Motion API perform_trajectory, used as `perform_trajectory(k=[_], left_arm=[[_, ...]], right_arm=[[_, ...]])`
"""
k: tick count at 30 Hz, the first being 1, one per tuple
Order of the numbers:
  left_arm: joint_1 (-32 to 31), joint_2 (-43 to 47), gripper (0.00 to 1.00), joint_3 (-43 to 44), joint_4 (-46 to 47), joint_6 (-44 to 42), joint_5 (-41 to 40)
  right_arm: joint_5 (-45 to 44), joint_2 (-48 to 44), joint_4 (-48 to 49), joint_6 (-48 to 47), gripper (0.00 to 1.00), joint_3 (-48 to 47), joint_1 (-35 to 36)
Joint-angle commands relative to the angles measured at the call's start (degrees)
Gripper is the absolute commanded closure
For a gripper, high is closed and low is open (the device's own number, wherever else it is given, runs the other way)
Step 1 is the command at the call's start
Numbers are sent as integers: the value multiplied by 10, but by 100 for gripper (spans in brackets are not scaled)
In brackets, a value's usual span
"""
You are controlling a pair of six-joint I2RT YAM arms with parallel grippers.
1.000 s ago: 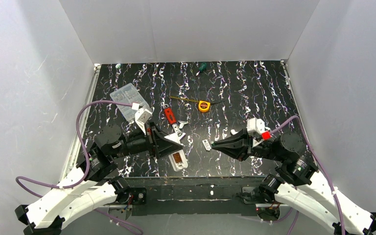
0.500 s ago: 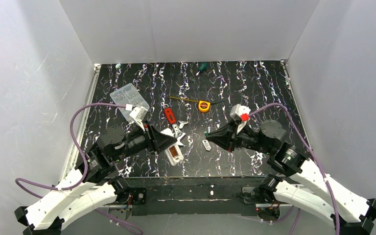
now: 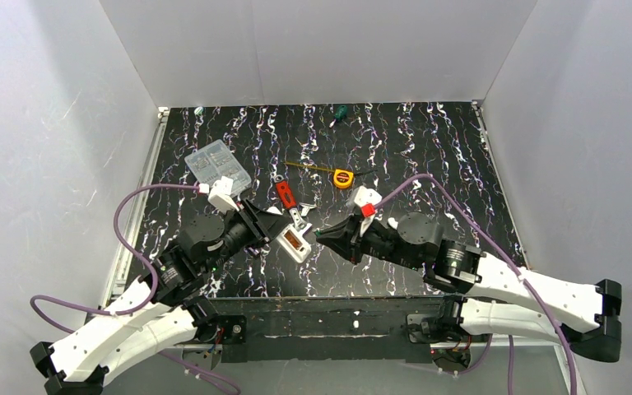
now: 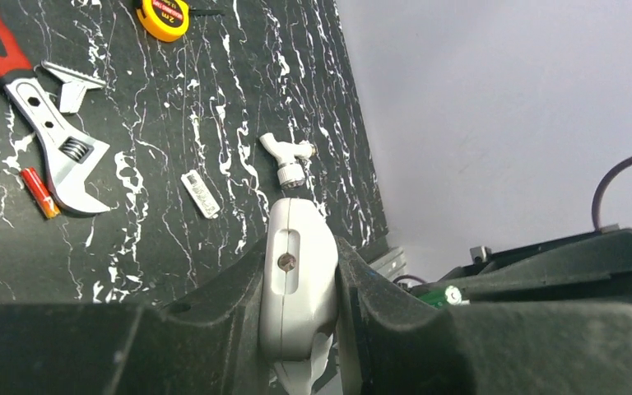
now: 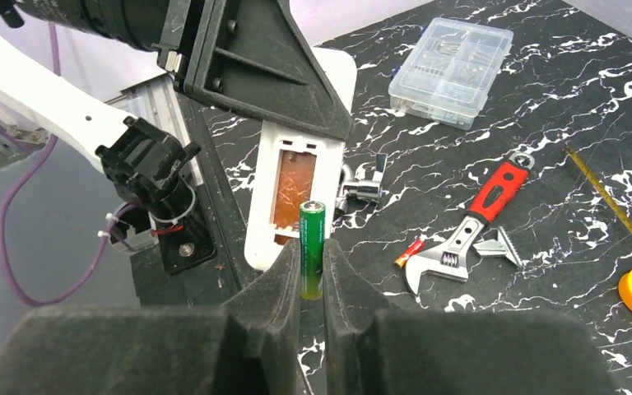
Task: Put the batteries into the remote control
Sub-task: Load the battery into the remote control.
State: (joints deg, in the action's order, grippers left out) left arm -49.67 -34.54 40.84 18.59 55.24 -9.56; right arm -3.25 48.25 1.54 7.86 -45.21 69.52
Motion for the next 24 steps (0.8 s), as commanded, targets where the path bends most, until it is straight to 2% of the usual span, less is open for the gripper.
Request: perform_trajectory(k=[1,8,24], left_arm=[[1,5,100,-9,33,78,-37],[1,0,100,-29,55,131,-27],[1,-1,100,-45,96,142,-18]], right_arm=[[-49,25,79,-14,99,-32,16],[-29,64,101,-22,99,-51,20],[-6,102,127,17,99,-45,20]])
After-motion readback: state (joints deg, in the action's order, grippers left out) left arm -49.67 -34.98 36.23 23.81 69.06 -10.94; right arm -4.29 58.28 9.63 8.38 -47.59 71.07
